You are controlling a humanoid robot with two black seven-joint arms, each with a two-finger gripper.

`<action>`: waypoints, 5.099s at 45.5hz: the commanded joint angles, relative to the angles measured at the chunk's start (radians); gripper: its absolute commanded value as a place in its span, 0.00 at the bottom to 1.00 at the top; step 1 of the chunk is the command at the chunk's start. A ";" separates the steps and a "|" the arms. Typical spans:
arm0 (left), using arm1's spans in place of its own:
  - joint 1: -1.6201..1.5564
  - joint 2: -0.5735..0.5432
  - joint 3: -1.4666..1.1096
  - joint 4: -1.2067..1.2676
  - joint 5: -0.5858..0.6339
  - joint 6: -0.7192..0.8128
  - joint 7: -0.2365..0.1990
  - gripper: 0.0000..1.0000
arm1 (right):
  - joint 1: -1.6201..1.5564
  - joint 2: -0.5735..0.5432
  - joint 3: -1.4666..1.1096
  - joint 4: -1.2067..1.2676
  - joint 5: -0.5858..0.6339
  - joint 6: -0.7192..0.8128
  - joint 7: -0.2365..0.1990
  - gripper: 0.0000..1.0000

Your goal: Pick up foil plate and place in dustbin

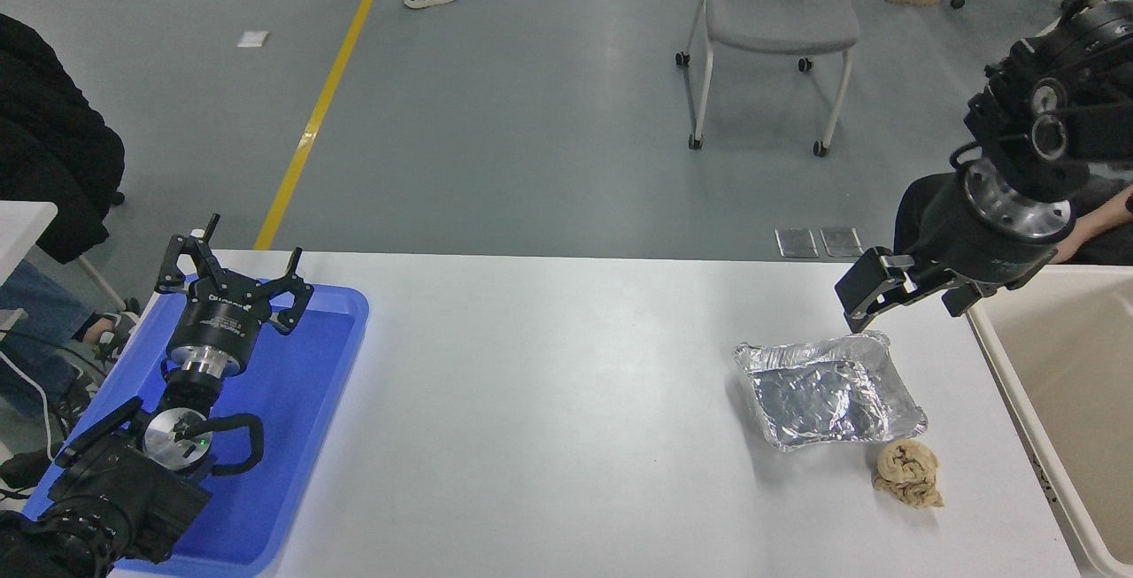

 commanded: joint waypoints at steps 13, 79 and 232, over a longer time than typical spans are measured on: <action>0.000 -0.002 0.000 0.002 0.000 0.000 -0.001 1.00 | -0.637 -0.052 0.158 -0.462 -0.190 -0.373 0.000 1.00; 0.000 0.001 0.000 -0.001 0.000 0.000 -0.001 1.00 | -1.181 0.107 0.535 -0.967 -0.197 -0.473 0.023 0.00; 0.000 0.001 -0.001 -0.001 0.000 0.000 -0.002 1.00 | -1.394 -0.216 0.436 -1.278 0.235 -0.461 0.042 0.00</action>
